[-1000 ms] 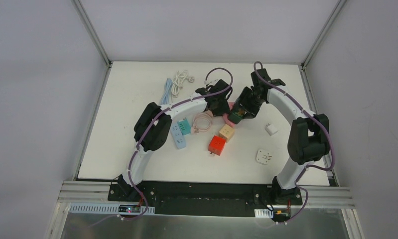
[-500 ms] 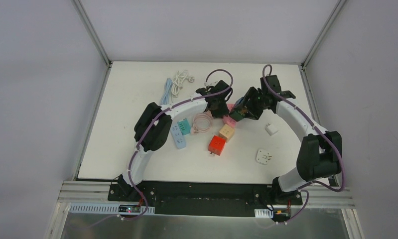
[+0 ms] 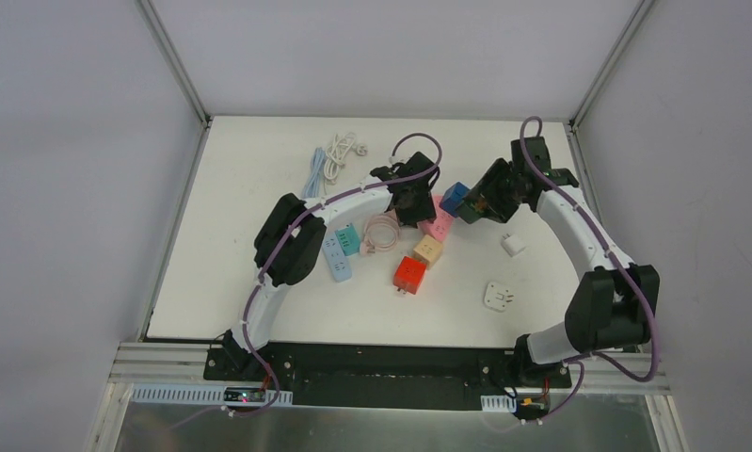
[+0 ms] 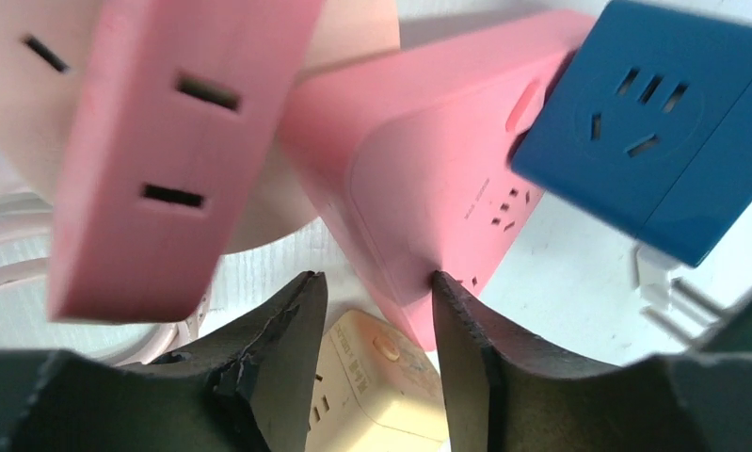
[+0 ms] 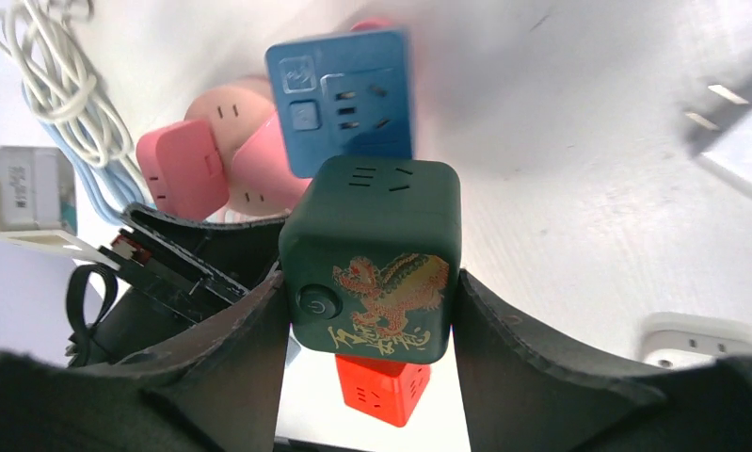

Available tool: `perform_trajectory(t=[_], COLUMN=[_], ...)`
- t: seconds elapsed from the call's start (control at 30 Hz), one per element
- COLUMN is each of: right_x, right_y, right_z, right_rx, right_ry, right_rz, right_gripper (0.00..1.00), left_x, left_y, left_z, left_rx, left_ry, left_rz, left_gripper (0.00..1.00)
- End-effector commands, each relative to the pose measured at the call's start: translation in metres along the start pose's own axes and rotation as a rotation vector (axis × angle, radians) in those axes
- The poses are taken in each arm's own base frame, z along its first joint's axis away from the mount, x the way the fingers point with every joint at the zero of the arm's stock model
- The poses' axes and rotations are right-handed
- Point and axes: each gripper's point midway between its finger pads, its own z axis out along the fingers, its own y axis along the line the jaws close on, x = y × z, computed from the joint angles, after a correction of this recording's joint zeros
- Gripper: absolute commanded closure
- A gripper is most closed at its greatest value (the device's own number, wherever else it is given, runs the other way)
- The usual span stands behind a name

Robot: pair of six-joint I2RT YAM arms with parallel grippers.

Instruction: Pull the plug off the socket

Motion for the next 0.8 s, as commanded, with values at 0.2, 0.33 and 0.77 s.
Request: perform_trajectory(t=[0.2, 0.33, 0.77], right_x=[0.020, 0.051, 0.148], right_y=[-0.034, -0.046, -0.067], right_z=[-0.032, -0.038, -0.051], right_rx=[-0.014, -0.037, -0.092], right_ry=[0.011, 0.112, 0.534], right_rz=[-0.030, -0.069, -0.022], right_gripper=[1.00, 1.00, 0.91], left_x=[-0.006, -0.017, -0.087], left_y=[-0.046, -0.058, -0.010], left_z=[-0.052, -0.081, -0.177], left_rx=[0.228, 0.300, 0.150], left_ry=[0.049, 0.000, -0.387], left_rz=[0.126, 0.153, 0.222], left_gripper=[0.37, 0.34, 0.01])
